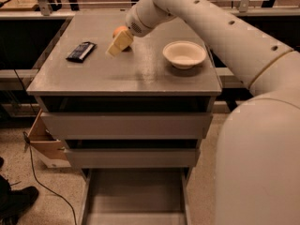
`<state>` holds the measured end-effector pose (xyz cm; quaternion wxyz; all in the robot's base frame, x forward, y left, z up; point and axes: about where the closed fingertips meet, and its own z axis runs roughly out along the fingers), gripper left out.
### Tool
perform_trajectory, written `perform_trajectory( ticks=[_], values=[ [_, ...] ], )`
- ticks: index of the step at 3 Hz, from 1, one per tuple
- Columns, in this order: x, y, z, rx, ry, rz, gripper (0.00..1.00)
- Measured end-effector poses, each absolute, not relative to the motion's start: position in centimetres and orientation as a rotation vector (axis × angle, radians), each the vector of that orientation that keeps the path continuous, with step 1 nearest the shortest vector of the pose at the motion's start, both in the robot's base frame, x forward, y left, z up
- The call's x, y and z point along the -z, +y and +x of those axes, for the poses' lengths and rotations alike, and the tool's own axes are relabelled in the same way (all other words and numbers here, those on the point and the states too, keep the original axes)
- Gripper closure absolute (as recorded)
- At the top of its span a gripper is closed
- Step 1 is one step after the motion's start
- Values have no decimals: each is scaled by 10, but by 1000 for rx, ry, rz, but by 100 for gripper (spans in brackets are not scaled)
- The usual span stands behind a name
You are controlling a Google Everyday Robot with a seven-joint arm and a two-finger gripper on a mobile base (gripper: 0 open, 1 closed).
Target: Place orange can into bottom drawer
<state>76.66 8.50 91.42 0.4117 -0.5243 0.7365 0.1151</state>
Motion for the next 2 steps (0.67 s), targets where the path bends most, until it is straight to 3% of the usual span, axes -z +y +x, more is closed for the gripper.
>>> perform_trajectory(
  ticks=[2],
  values=[
    [-884,103,827,-227,1822,-1246,0]
  ],
)
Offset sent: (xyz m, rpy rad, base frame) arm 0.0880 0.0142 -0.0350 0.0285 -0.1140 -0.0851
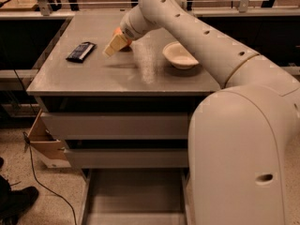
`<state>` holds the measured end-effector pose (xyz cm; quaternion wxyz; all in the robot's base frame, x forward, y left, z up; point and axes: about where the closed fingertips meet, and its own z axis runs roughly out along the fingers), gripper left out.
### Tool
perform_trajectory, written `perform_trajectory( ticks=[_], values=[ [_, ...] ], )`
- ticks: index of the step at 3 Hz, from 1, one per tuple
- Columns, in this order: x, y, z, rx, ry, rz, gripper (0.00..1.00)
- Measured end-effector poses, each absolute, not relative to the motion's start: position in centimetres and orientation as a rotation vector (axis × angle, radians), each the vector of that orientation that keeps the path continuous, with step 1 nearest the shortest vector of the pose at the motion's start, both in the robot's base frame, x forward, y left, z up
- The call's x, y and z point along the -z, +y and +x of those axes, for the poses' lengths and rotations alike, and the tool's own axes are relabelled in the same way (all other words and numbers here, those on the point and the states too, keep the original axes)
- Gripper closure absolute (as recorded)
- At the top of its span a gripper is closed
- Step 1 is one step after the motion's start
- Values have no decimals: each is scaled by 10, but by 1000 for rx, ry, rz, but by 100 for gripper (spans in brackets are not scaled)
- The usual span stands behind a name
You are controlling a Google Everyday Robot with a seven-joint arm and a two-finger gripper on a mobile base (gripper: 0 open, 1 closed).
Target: Place orange can into bottom drawer
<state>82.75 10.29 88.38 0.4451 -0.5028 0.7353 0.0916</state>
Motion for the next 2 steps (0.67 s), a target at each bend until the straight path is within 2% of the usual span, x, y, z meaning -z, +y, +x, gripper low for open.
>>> perform_trajectory(
  ticks=[1,2],
  values=[
    [-871,103,846,-272,1809,-1202,2],
    [-865,103,851,-307,1802,-1176,25]
  ],
)
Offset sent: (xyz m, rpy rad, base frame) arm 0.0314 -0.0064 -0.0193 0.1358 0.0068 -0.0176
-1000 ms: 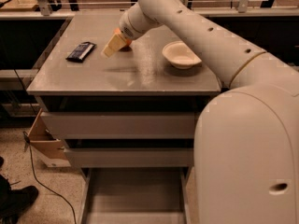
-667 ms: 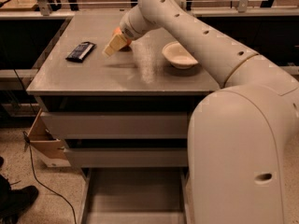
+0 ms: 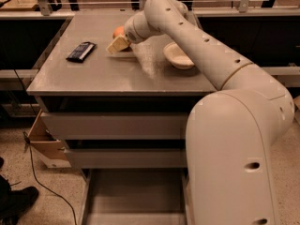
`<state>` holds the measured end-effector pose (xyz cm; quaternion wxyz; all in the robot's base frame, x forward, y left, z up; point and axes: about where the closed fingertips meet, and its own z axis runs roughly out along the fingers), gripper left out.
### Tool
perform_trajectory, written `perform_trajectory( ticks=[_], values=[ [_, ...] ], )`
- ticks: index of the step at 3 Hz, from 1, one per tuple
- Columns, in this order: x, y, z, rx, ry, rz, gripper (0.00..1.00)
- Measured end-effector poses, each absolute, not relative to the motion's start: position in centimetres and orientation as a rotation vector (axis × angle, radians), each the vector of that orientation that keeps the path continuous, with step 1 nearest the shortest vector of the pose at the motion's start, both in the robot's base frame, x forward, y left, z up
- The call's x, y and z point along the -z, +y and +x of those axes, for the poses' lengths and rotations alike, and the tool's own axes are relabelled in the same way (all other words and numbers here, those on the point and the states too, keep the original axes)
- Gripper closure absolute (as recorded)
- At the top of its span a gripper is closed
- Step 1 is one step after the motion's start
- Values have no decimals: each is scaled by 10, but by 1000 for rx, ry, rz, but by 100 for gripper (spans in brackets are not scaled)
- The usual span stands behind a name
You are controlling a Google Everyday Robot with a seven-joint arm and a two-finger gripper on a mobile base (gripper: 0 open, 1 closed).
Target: Place orange can into bottom drawer
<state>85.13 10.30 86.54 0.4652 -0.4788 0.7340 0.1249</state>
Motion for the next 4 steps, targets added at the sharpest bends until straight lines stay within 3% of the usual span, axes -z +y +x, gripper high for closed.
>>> perform_trajectory(
  ticks=[2,3,4],
  values=[
    [-874,103,838,-367,1762,-1143,71],
    [-893,102,805,-407,1716,-1186,94],
    [-916,87,735,-506,1644,-1285,100]
  ],
)
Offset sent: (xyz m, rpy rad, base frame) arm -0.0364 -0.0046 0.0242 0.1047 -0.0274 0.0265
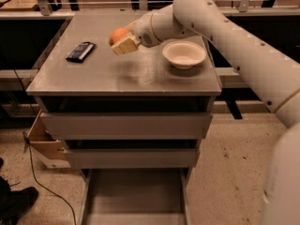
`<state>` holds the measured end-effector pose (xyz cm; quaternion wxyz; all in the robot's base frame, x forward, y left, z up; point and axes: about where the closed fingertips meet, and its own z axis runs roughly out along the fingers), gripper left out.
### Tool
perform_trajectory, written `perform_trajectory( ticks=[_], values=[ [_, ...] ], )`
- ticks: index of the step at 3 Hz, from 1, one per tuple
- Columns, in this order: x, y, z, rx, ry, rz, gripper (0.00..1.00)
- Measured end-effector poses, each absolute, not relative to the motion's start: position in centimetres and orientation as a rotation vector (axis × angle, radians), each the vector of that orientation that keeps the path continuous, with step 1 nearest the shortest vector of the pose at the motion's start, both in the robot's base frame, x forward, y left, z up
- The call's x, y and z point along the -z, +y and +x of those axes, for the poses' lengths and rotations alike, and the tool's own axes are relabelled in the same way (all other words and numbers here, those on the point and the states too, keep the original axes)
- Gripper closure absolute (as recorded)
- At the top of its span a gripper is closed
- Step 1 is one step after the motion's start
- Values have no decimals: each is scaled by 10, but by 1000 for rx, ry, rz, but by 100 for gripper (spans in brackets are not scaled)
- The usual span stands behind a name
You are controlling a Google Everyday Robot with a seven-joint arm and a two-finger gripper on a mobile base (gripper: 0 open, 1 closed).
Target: Place orange can into bottom drawer
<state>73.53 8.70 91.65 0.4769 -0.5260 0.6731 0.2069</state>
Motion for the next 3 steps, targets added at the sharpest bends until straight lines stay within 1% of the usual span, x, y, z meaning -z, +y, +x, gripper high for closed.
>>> perform_trajectory(
  ticks=[1,3],
  values=[
    [-923,44,668,-607,1649,-1347,100],
    [-916,54,661,-630,1629,-1390,100]
  ],
)
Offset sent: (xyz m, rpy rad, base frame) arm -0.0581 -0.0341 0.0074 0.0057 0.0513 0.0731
